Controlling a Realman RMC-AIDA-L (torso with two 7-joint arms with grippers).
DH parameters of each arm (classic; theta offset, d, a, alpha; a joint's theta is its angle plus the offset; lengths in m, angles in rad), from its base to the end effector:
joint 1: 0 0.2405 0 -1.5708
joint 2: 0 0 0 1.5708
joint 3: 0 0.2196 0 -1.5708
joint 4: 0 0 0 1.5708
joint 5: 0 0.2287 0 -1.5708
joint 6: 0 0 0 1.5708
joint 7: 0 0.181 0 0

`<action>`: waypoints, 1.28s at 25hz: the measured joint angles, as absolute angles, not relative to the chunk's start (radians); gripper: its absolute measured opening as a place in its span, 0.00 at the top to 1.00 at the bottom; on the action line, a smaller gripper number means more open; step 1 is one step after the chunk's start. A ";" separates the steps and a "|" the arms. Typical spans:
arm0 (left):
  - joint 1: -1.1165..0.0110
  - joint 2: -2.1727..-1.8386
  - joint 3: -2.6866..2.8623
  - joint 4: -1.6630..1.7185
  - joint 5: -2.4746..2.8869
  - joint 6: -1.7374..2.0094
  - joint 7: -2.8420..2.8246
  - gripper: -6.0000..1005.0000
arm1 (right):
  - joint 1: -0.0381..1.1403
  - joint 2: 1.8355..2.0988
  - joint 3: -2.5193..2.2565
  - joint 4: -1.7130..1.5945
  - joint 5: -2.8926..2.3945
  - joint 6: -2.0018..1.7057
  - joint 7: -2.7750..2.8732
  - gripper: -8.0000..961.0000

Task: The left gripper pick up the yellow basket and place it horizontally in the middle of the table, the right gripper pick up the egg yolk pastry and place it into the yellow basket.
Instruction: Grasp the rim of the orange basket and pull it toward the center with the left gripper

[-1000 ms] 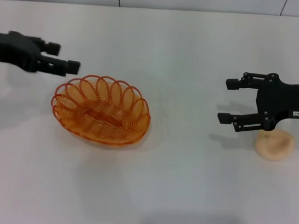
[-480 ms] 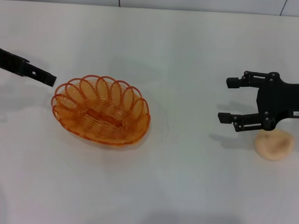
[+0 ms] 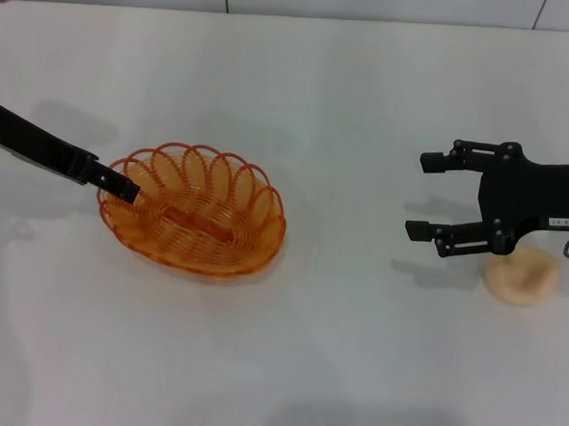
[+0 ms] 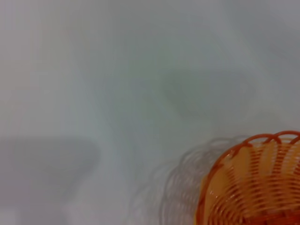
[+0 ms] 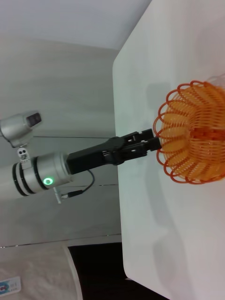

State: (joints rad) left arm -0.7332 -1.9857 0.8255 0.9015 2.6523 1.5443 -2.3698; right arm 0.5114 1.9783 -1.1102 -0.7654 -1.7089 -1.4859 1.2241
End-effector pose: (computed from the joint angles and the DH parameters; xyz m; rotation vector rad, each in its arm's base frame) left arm -0.2514 0.3872 0.0381 -2.4335 -1.3792 0.2617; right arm 0.1933 0.3548 -0.0083 -2.8386 0.0910 0.5882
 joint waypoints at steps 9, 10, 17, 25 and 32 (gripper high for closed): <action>-0.732 -2.011 0.839 0.870 2.673 1.459 -2.378 0.22 | 0.499 1.987 -1.107 -0.765 -1.709 -1.487 1.205 0.11; -0.732 -2.012 0.839 0.866 2.674 1.455 -2.375 0.23 | 0.498 1.988 -1.106 -0.765 -1.709 -1.486 1.201 0.11; -0.733 -2.016 0.839 0.859 2.669 1.454 -2.367 0.29 | 0.495 2.000 -1.104 -0.765 -1.701 -1.484 1.172 0.11; -0.729 -2.018 0.833 0.863 2.654 1.453 -2.367 0.62 | 0.495 2.002 -1.104 -0.765 -1.701 -1.480 1.161 0.11; -0.725 -2.017 0.830 0.864 2.640 1.451 -2.364 0.88 | 0.495 2.002 -1.103 -0.765 -1.701 -1.478 1.160 0.11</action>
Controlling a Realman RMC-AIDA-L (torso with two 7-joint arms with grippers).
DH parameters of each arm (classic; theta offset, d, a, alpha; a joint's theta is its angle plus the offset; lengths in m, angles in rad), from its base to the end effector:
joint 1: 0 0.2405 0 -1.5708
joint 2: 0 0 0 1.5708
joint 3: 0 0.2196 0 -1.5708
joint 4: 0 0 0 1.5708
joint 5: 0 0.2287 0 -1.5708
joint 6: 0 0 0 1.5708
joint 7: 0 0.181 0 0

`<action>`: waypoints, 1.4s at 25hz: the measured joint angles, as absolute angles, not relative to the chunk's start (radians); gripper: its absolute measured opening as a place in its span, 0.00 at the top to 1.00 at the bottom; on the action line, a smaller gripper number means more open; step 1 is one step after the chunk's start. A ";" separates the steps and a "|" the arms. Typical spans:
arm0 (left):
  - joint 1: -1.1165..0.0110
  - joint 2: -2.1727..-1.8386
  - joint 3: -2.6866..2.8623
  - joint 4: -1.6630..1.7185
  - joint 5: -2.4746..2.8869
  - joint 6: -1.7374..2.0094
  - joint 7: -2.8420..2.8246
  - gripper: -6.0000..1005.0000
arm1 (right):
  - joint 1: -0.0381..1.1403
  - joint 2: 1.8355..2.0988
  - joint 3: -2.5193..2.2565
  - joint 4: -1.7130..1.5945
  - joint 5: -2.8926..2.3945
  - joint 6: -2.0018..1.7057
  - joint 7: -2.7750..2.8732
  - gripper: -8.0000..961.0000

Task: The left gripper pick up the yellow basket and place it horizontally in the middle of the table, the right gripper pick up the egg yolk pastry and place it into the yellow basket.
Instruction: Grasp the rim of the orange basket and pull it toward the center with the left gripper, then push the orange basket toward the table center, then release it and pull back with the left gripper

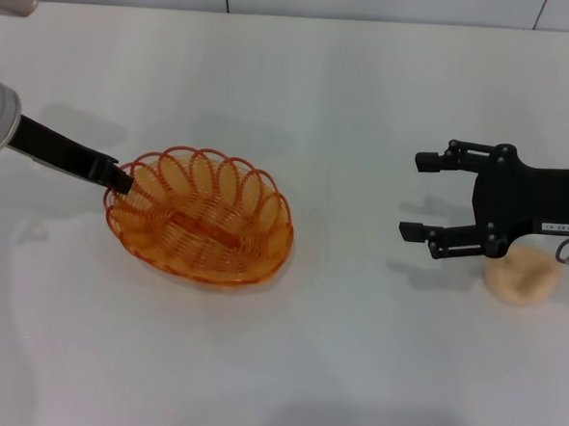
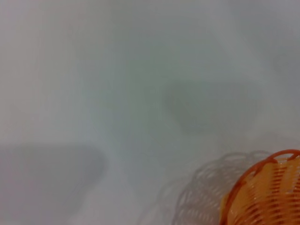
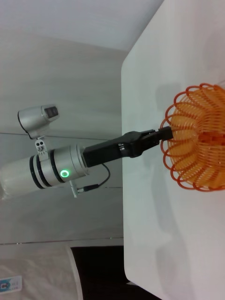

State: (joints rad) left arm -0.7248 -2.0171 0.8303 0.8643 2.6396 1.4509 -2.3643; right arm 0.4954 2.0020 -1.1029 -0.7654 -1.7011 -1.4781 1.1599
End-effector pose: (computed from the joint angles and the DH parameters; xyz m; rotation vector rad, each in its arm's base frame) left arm -0.2557 0.3913 0.0199 -2.4100 -1.3792 0.2119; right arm 0.1934 0.3515 -0.0142 -2.8138 0.0360 0.6091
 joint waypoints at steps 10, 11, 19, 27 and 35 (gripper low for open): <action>-0.727 -2.004 0.828 0.871 2.548 1.482 -2.450 0.94 | 0.494 2.002 -1.076 -0.765 -1.700 -1.481 1.144 0.11; -0.726 -2.002 0.828 0.872 2.527 1.492 -2.465 0.94 | 0.494 2.002 -1.076 -0.765 -1.700 -1.482 1.142 0.11; -0.740 -2.004 0.835 0.873 2.448 1.550 -2.623 0.94 | 0.489 2.002 -1.074 -0.785 -1.698 -1.485 1.134 0.11; -0.761 -2.021 0.941 0.866 2.468 1.547 -2.809 0.94 | 0.481 2.002 -1.075 -0.811 -1.701 -1.488 1.133 0.11; -0.773 -2.037 0.966 0.862 2.473 1.519 -2.983 0.94 | 0.439 2.001 -1.075 -0.857 -1.705 -1.491 1.121 0.11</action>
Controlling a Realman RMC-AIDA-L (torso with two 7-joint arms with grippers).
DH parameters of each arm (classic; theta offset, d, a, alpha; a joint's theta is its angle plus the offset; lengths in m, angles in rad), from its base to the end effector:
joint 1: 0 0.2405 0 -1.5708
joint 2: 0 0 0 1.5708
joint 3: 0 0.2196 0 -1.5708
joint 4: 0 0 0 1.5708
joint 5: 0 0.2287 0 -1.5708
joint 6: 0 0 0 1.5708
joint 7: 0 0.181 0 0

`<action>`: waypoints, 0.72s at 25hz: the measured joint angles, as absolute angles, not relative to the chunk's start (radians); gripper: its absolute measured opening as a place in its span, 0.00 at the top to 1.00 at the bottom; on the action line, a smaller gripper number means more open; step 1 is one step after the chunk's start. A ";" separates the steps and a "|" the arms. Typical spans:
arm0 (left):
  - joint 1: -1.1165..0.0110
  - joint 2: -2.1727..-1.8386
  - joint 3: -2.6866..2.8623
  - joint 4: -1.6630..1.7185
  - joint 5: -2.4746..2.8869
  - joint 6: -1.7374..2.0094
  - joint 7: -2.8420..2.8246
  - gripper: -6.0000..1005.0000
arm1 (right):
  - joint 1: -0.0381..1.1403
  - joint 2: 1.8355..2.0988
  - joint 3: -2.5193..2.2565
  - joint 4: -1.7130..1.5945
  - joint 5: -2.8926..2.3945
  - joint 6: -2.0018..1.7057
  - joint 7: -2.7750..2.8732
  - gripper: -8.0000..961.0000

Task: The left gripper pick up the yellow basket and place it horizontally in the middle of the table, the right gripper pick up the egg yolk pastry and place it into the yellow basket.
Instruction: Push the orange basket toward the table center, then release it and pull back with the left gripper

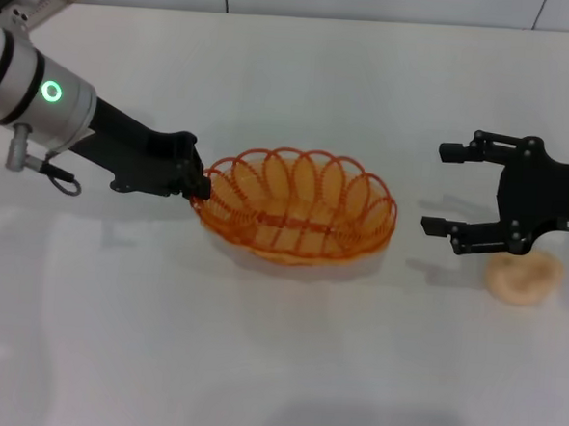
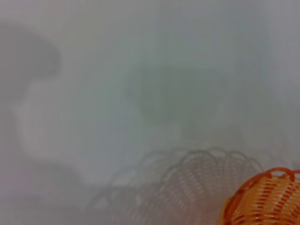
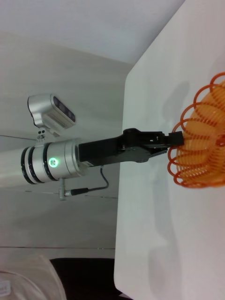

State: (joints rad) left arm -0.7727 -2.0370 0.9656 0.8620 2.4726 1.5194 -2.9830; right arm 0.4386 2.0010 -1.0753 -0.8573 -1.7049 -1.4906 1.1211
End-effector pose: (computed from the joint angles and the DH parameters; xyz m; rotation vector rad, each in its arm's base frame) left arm -0.1996 0.3852 -0.0137 -2.1067 -2.0345 0.0612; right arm 0.1986 0.3504 0.0046 -2.7540 -0.0545 0.5763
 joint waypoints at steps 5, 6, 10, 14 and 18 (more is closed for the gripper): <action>-0.782 -2.060 0.967 0.851 2.479 1.498 -3.008 0.93 | 0.431 2.000 -1.076 -0.857 -1.707 -1.501 1.097 0.11; -0.786 -2.067 0.966 0.848 2.483 1.495 -3.008 0.93 | 0.430 1.996 -1.077 -0.855 -1.708 -1.511 1.097 0.11; -0.811 -2.078 0.963 0.810 2.497 1.478 -3.010 0.93 | 0.424 1.991 -1.077 -0.855 -1.710 -1.534 1.096 0.11; -0.813 -2.077 0.951 0.798 2.491 1.463 -3.010 0.93 | 0.410 1.992 -1.076 -0.872 -1.710 -1.539 1.096 0.11; -0.814 -2.075 0.932 0.796 2.491 1.461 -3.010 0.93 | 0.407 1.991 -1.076 -0.875 -1.710 -1.540 1.096 0.11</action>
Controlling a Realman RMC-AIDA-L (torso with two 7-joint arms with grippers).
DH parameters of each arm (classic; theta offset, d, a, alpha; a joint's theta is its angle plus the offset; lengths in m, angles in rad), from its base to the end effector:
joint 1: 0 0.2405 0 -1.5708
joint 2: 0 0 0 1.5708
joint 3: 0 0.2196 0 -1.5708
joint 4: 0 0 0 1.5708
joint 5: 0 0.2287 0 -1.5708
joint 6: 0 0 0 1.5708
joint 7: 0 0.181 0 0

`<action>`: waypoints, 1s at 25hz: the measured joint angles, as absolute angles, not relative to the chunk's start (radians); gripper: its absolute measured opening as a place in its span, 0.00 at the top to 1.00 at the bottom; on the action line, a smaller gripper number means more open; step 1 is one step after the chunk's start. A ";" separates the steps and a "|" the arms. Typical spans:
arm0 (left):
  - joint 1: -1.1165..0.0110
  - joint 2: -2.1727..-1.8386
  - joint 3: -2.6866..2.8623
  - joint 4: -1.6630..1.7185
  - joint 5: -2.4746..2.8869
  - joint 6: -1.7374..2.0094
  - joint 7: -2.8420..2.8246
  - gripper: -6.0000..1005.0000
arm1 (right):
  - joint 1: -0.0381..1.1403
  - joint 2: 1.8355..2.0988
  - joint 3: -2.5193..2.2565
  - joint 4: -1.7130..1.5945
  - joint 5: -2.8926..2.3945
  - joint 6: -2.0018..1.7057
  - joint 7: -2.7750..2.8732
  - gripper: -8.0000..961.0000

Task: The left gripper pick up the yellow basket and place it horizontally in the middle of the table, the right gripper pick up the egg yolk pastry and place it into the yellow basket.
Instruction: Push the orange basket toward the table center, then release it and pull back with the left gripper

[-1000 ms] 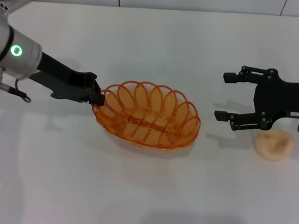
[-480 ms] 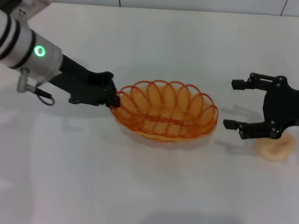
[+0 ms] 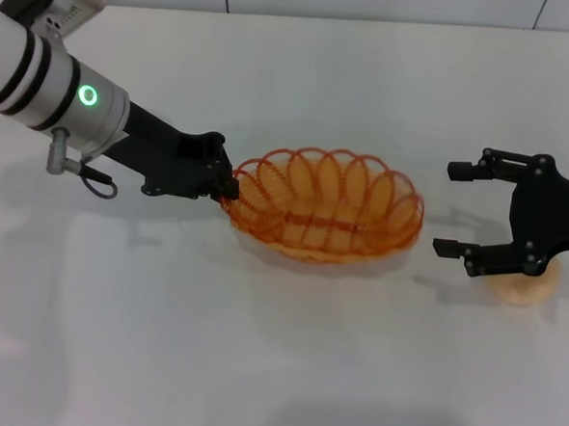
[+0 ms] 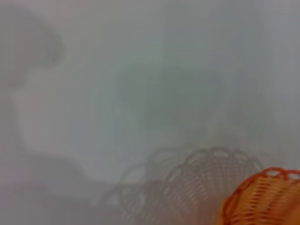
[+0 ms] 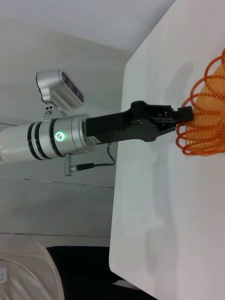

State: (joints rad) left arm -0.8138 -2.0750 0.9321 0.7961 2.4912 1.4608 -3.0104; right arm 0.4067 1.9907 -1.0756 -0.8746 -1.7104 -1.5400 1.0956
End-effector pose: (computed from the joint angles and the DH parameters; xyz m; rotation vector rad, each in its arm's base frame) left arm -0.1920 0.3884 -0.0352 -2.0745 -2.0941 0.0240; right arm 0.2058 0.3381 0.0089 -2.7793 -0.0902 0.5719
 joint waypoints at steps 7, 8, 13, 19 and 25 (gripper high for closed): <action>-0.818 -2.073 0.936 0.784 2.493 1.460 -3.009 0.84 | 0.407 1.991 -1.077 -0.876 -1.710 -1.540 1.095 0.11; -0.818 -2.072 0.936 0.784 2.490 1.462 -3.007 0.82 | 0.407 1.991 -1.077 -0.877 -1.710 -1.540 1.094 0.11; -0.817 -2.065 0.936 0.786 2.487 1.482 -3.004 0.70 | 0.407 1.991 -1.077 -0.874 -1.710 -1.538 1.093 0.11; -0.806 -2.038 0.934 0.826 2.486 1.518 -2.971 0.55 | 0.406 1.995 -1.075 -0.872 -1.710 -1.537 1.102 0.11; -0.763 -2.001 0.854 0.863 2.372 1.515 -2.695 0.31 | 0.407 2.000 -1.075 -0.876 -1.710 -1.536 1.146 0.11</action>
